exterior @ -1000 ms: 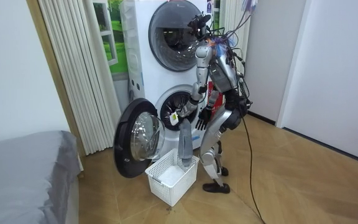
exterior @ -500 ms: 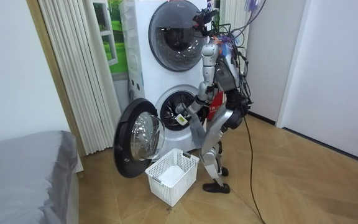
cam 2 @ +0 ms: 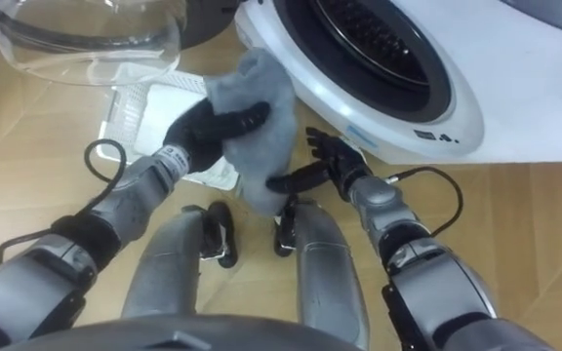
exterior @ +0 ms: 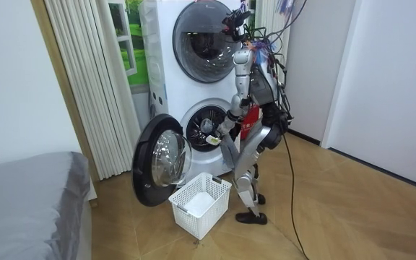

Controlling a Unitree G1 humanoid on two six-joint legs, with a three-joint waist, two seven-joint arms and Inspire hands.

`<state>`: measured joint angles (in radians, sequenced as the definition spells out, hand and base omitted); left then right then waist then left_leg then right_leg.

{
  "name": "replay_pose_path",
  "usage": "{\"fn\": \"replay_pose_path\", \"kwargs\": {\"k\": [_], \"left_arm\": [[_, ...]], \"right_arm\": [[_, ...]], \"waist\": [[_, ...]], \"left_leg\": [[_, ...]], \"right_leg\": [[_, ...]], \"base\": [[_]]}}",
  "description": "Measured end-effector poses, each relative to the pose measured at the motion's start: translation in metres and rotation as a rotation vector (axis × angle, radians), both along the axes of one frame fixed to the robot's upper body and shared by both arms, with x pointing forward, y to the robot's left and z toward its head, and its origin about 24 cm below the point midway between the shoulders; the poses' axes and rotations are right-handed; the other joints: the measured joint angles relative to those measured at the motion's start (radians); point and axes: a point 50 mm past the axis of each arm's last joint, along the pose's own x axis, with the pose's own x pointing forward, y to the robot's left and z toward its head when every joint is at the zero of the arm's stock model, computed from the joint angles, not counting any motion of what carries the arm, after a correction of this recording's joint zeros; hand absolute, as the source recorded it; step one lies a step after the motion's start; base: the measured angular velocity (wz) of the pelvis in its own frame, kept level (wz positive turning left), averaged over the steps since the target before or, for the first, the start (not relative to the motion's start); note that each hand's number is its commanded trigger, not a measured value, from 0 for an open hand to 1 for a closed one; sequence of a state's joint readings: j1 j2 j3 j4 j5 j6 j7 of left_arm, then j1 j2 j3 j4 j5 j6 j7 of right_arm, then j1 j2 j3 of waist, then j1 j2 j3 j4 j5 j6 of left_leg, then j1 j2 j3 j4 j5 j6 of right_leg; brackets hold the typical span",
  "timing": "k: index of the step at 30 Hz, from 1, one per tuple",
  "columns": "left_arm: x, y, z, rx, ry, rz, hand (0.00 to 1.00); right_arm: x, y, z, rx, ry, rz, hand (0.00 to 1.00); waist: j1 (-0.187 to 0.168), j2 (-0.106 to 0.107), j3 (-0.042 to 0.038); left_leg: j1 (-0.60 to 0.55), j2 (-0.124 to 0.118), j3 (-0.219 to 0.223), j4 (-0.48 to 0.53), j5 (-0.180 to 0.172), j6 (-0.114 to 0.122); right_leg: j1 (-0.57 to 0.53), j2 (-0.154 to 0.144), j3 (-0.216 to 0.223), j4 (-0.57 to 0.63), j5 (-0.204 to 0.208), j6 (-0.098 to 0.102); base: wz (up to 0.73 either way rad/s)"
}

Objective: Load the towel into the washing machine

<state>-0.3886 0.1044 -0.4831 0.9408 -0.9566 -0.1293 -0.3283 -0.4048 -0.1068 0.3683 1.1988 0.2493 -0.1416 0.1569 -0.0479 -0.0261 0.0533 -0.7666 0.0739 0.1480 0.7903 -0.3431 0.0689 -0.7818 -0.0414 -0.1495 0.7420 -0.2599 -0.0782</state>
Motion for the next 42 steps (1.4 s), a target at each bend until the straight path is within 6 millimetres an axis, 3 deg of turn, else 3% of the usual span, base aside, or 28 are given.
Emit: {"fn": "replay_pose_path", "kwargs": {"k": [4,8,19,20,21,29,42], "left_arm": [[-0.001,-0.003,-0.001,-0.111,0.041,0.038,1.0],[-0.001,-0.023,0.004,-0.265,0.052,0.057,1.0],[0.006,-0.037,0.022,-0.329,-0.025,0.005,1.0],[0.007,-0.037,0.023,-0.33,-0.028,0.001,1.0],[0.007,-0.038,0.023,-0.328,-0.028,-0.004,1.0],[0.007,-0.04,0.024,-0.364,-0.02,-0.001,1.0],[0.008,-0.042,0.029,-0.431,-0.036,0.0,1.0]], "right_arm": [[-0.004,-0.002,-0.004,-0.012,0.034,-0.005,0.0],[-0.011,0.002,-0.009,-0.018,0.063,0.01,0.0],[-0.009,0.002,-0.008,0.015,0.065,-0.014,0.0],[-0.009,0.002,-0.008,0.021,0.065,-0.013,0.45],[-0.009,0.002,-0.008,0.022,0.066,-0.013,1.0],[-0.011,0.004,-0.01,0.009,0.096,0.003,1.0],[-0.006,0.005,-0.006,-0.017,0.077,0.03,1.0]], "waist": [[0.002,0.005,-0.0014],[0.011,0.028,-0.0004],[0.001,0.032,0.0001],[0.0,0.032,0.0004],[-0.001,0.031,0.0006],[-0.005,0.019,0.0078],[-0.006,0.016,0.0068]], "left_leg": [[0.014,0.002,-0.003,-0.009,0.003,-0.003],[0.023,0.007,-0.006,-0.016,0.004,-0.003],[0.026,0.005,-0.004,-0.04,0.011,-0.009],[0.027,0.004,-0.003,-0.041,0.011,-0.009],[0.027,0.004,-0.002,-0.043,0.012,-0.009],[0.026,0.002,-0.002,-0.059,0.015,-0.012],[0.027,0.001,0.002,-0.062,0.017,-0.013]], "right_leg": [[0.017,0.002,-0.007,-0.014,0.006,-0.003],[0.034,0.009,-0.011,-0.036,0.015,-0.003],[0.033,0.009,-0.008,-0.05,0.016,-0.005],[0.032,0.009,-0.007,-0.051,0.016,-0.005],[0.031,0.009,-0.007,-0.051,0.016,-0.005],[0.028,0.01,-0.006,-0.063,0.016,-0.005],[0.028,0.011,-0.004,-0.073,0.016,-0.005]], "base": [[0.01],[-0.01],[0.0],[0.0],[0.0],[0.0],[0.0]]}}
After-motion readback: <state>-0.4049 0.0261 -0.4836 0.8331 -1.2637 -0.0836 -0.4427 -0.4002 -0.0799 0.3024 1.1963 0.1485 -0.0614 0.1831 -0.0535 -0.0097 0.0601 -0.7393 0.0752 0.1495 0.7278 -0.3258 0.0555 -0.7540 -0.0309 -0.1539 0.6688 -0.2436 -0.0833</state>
